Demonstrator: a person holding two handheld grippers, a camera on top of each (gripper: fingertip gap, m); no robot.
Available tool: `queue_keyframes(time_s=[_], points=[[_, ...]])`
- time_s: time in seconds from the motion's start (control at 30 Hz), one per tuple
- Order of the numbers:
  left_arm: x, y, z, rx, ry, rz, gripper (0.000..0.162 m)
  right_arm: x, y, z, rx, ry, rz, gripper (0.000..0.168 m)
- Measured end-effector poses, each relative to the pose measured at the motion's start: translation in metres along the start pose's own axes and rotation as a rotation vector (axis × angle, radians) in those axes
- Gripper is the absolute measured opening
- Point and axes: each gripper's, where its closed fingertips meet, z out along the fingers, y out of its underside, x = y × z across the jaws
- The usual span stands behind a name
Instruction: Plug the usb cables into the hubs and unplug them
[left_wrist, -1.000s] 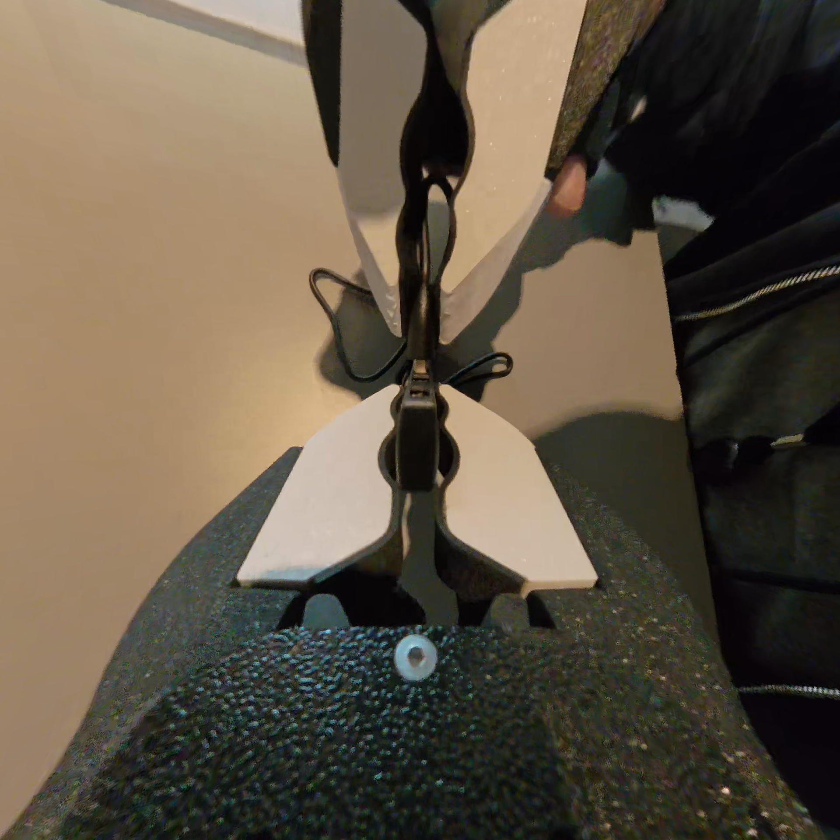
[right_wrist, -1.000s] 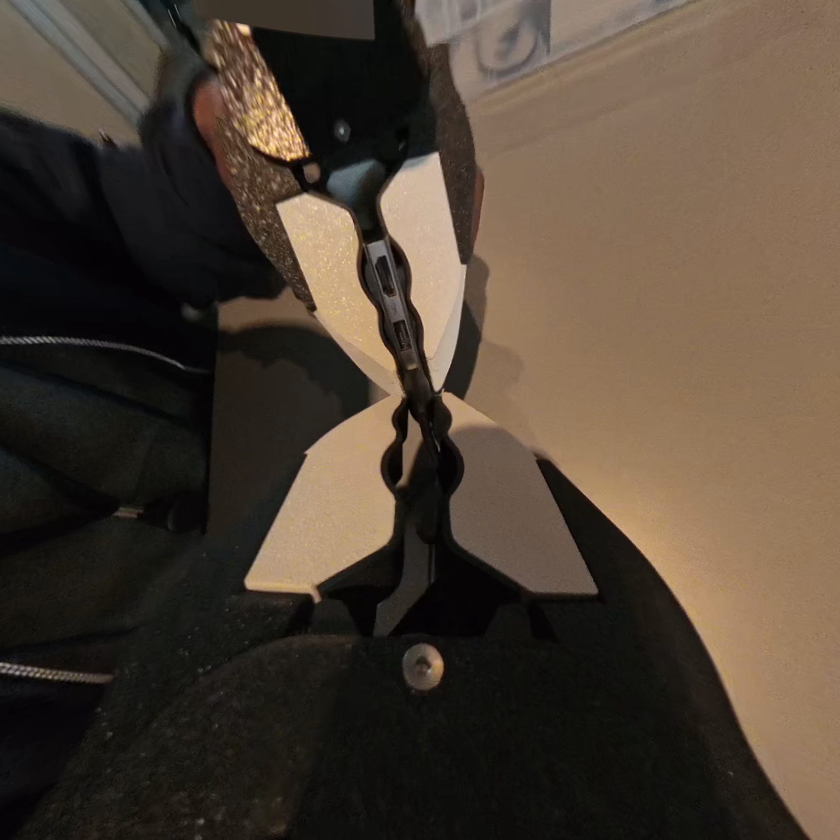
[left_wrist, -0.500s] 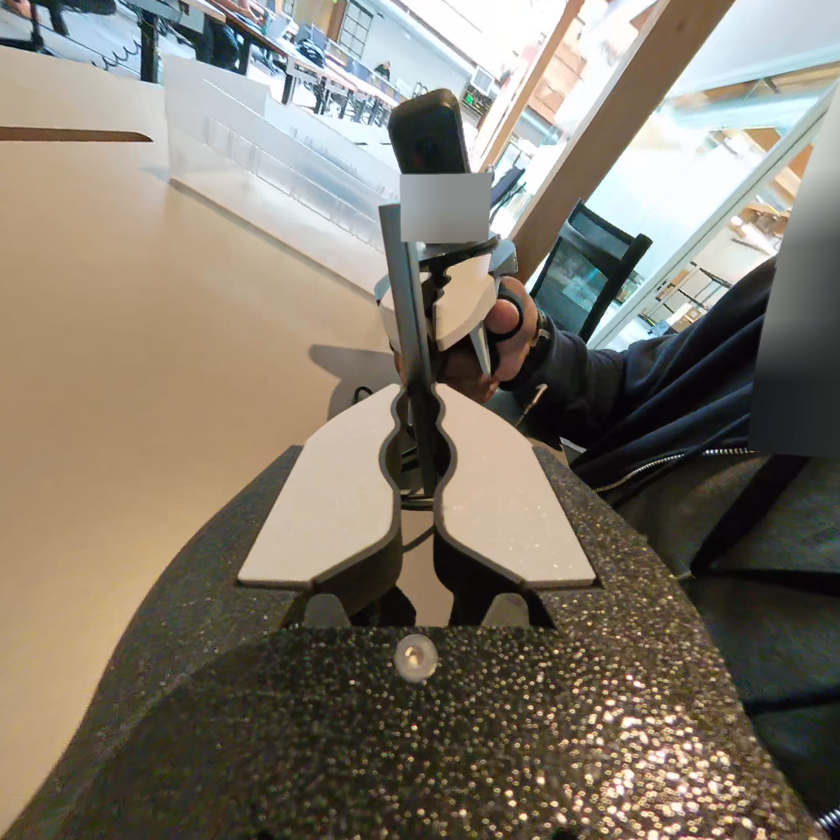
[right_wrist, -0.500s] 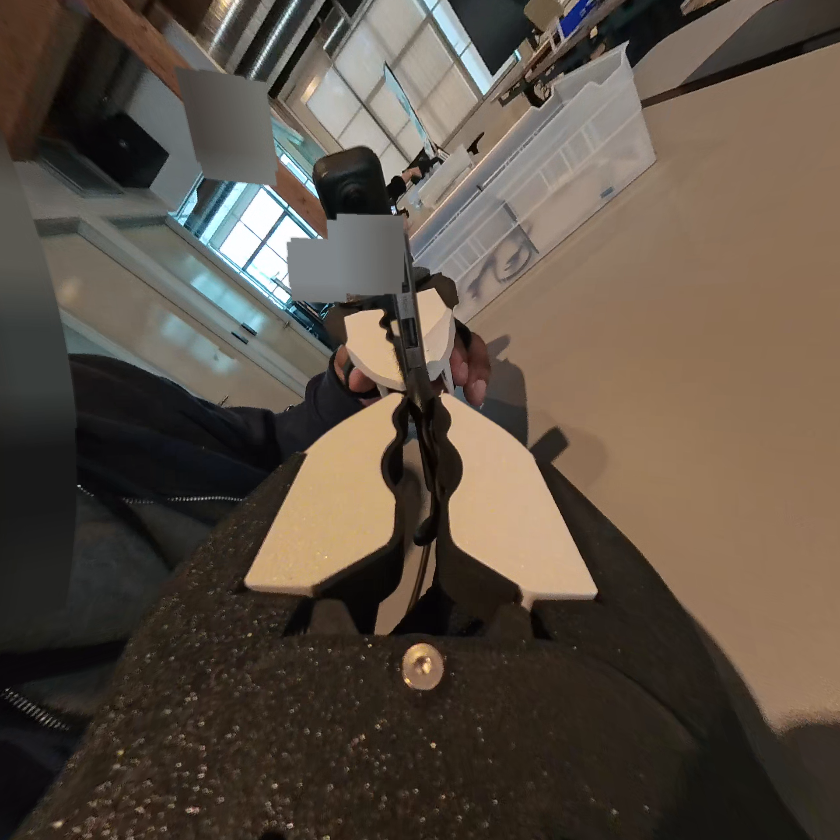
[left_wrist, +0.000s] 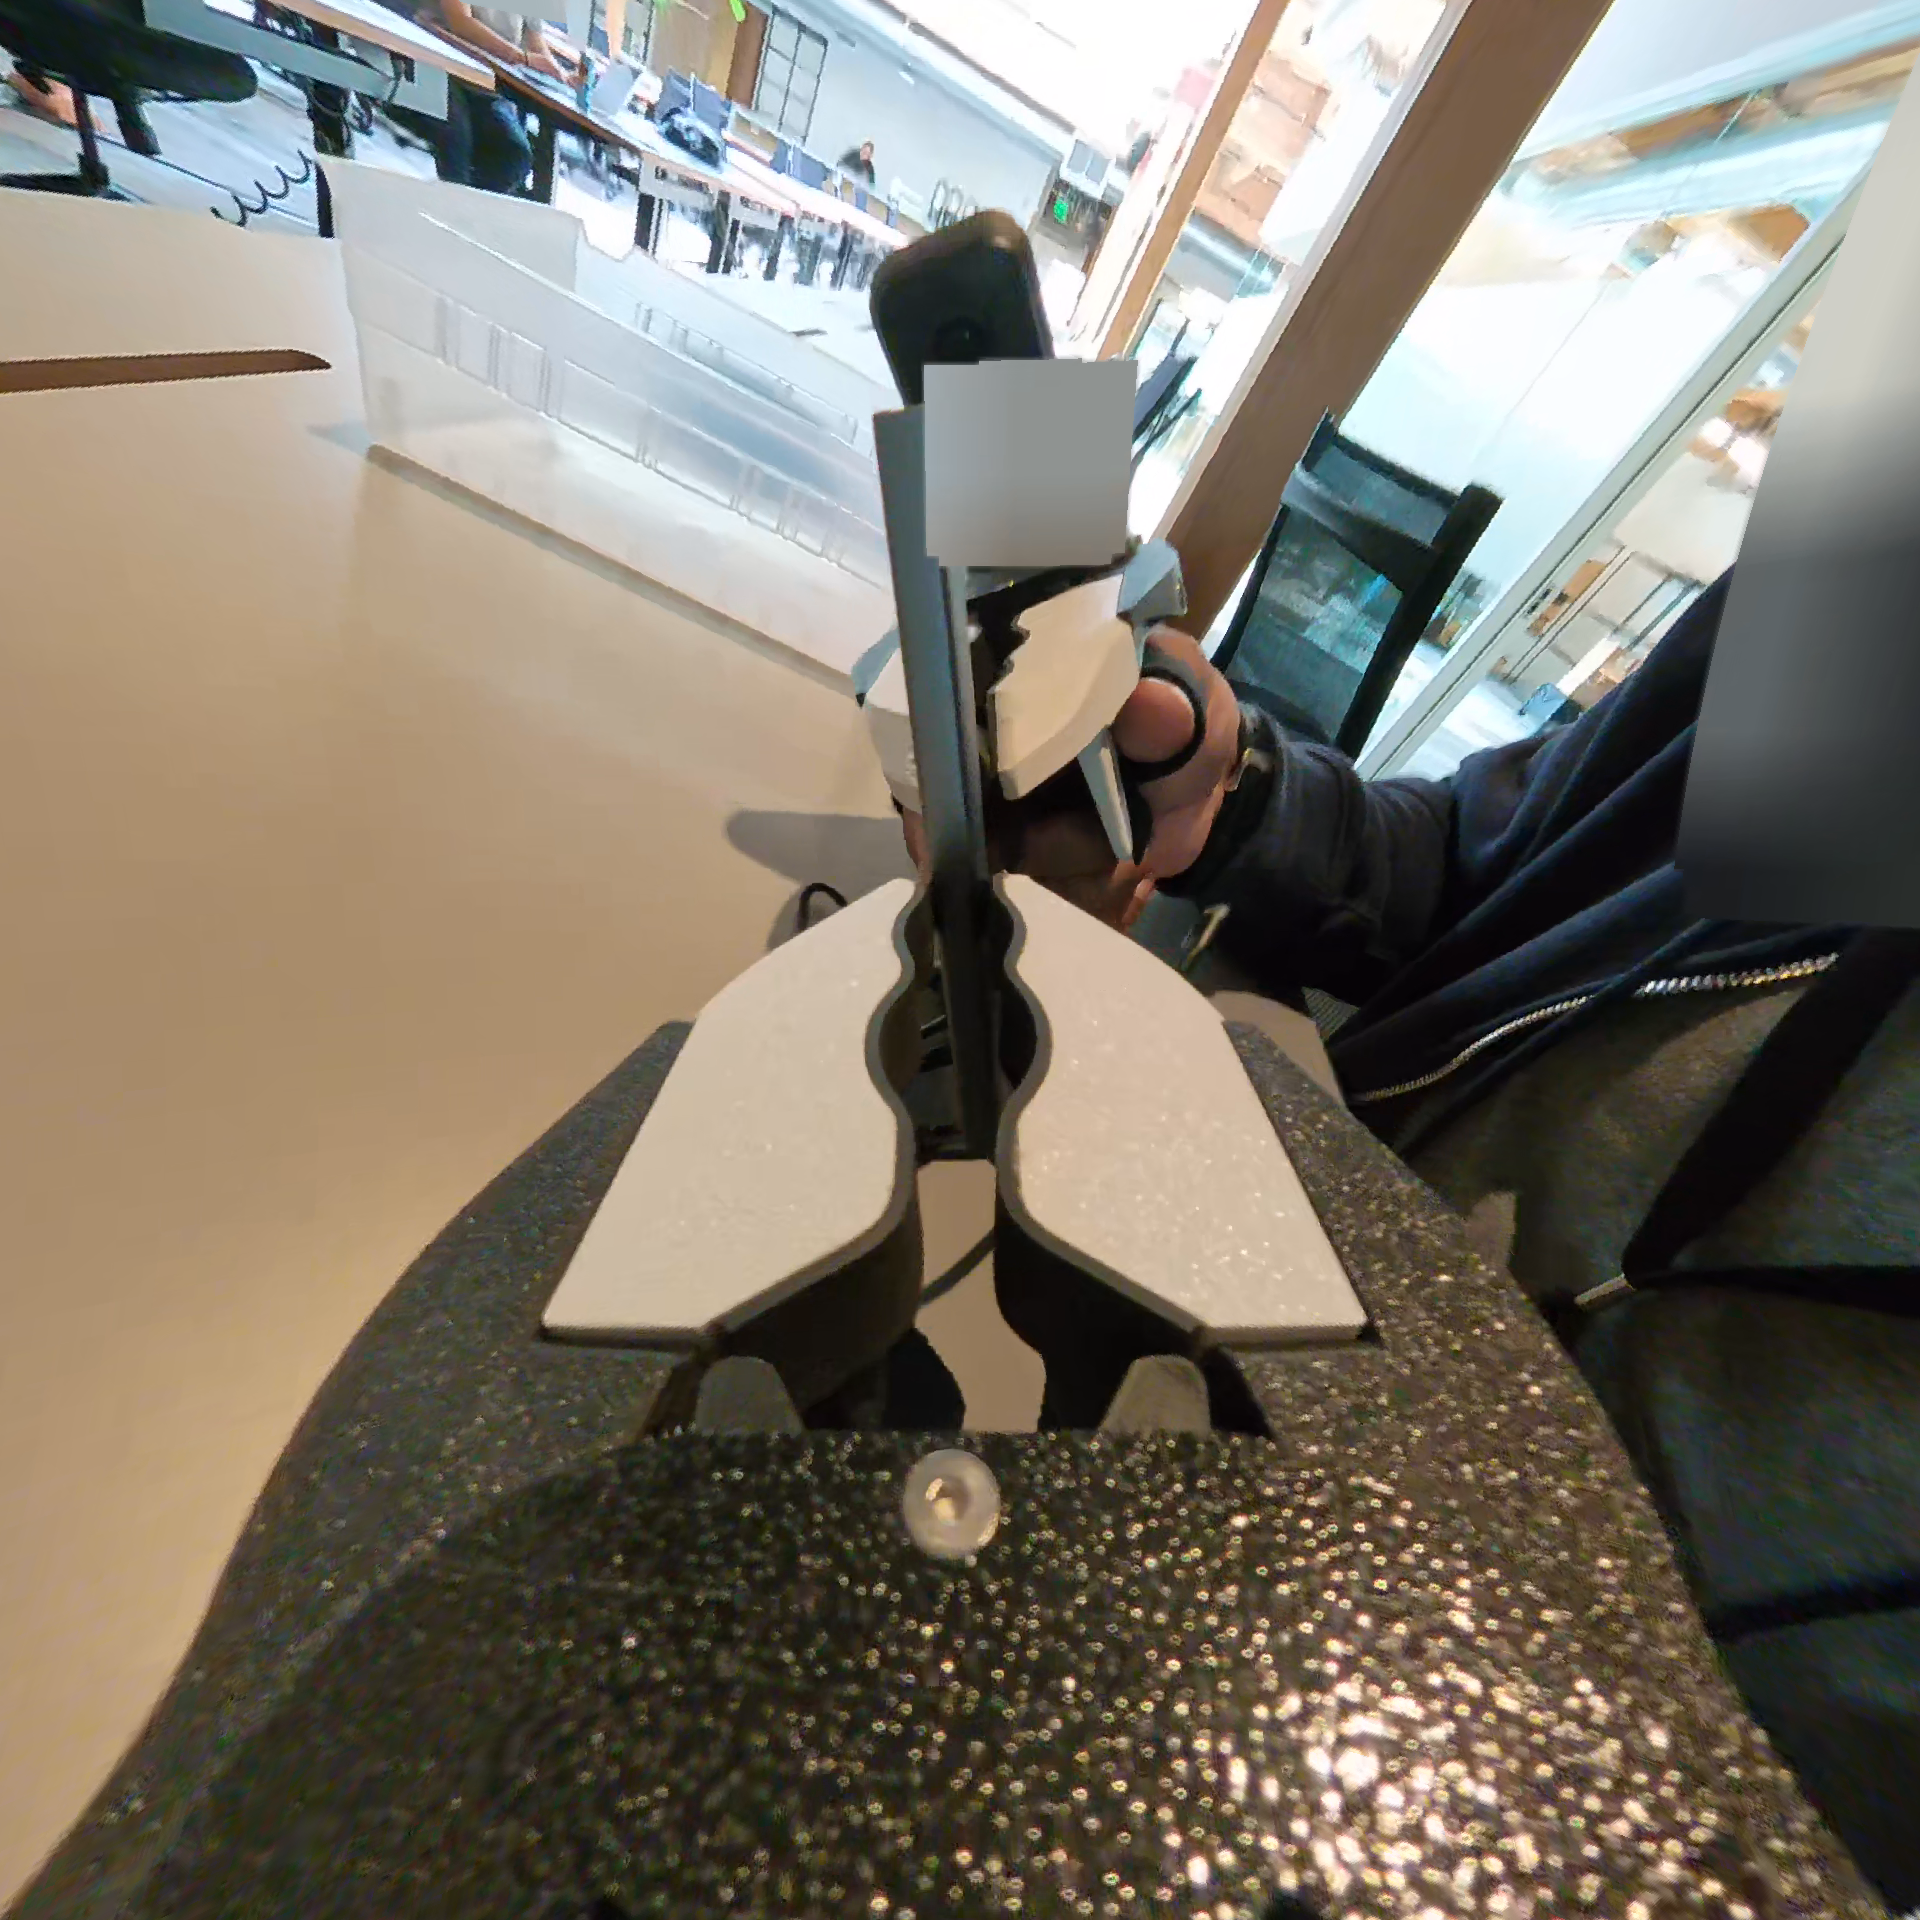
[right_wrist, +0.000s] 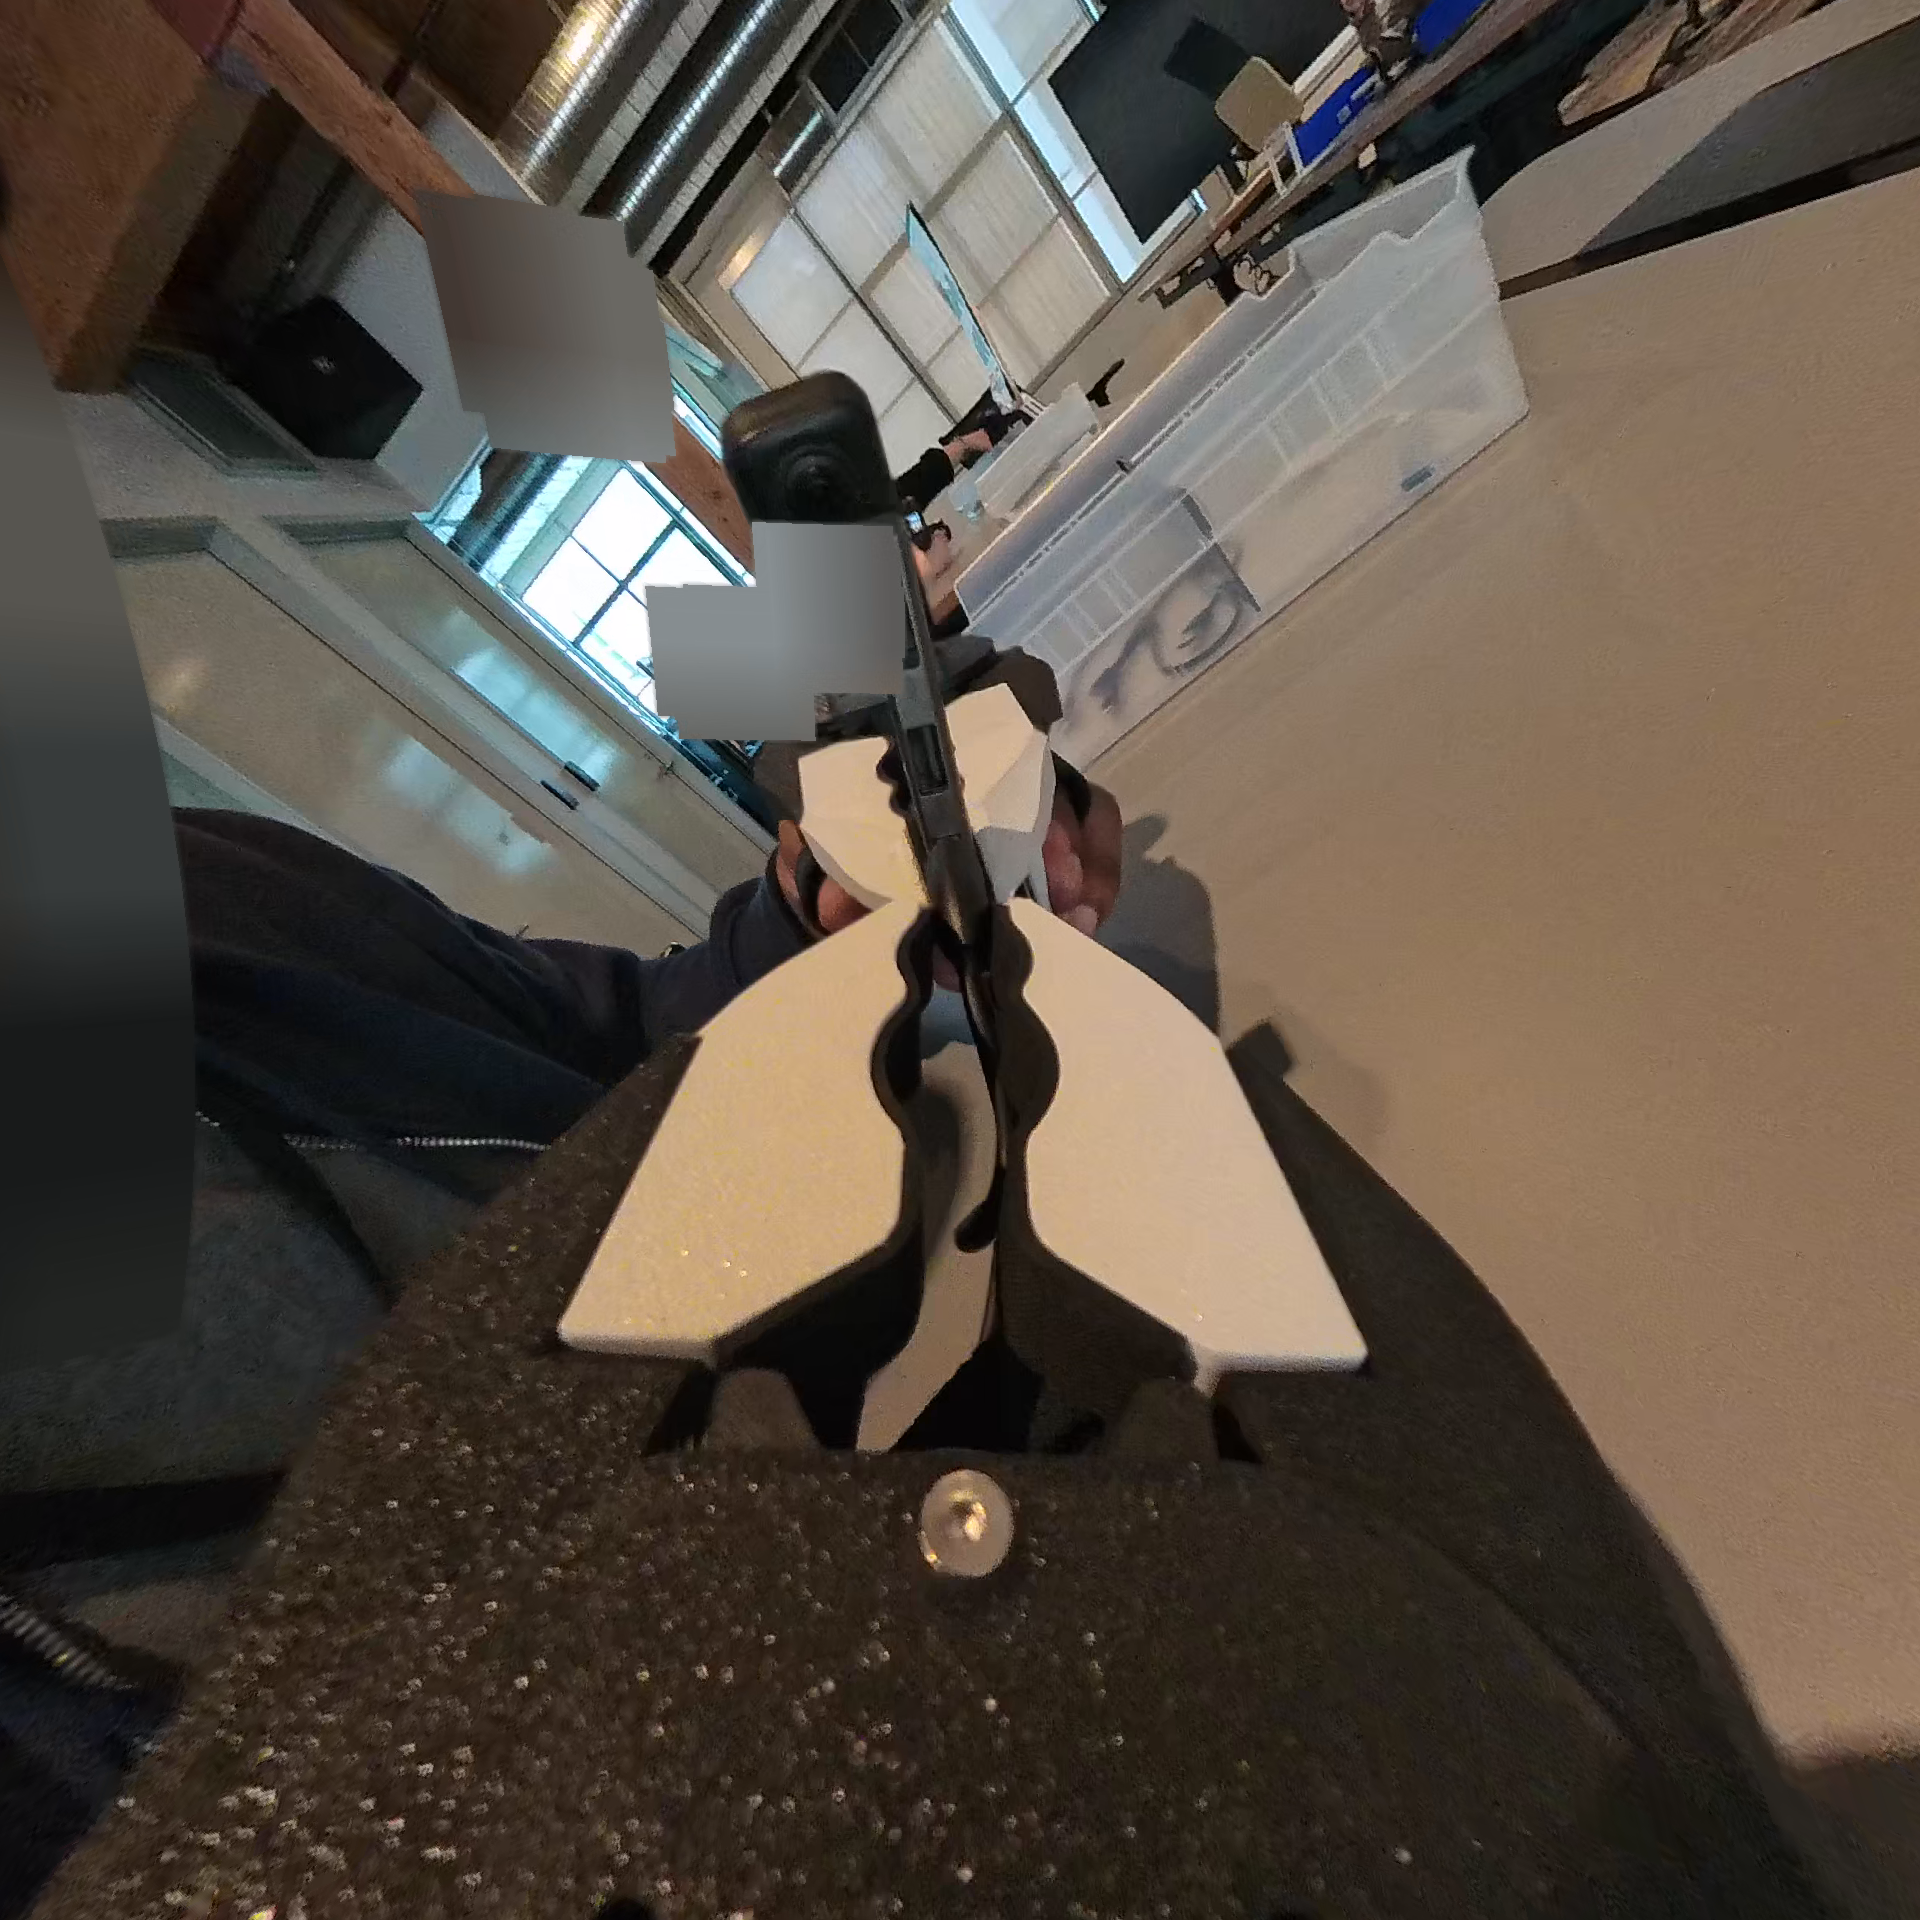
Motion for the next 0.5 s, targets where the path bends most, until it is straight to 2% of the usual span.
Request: queue_keyframes(time_s=[0.2, 0.37, 0.5], points=[[-0.001, 0.016, 0.003, -0.195, -0.091, 0.138, 0.010, 0.003, 0.013, -0.001, -0.079, 0.029, -0.021, 0.011], [-0.003, 0.019, 0.009, -0.220, -0.115, 0.164, 0.010, 0.005, 0.016, -0.006, -0.125, 0.052, -0.050, 0.010], [-0.006, 0.009, 0.009, -0.122, -0.102, 0.128, 0.010, 0.007, 0.009, -0.008, -0.050, 0.030, -0.025, 0.010]])
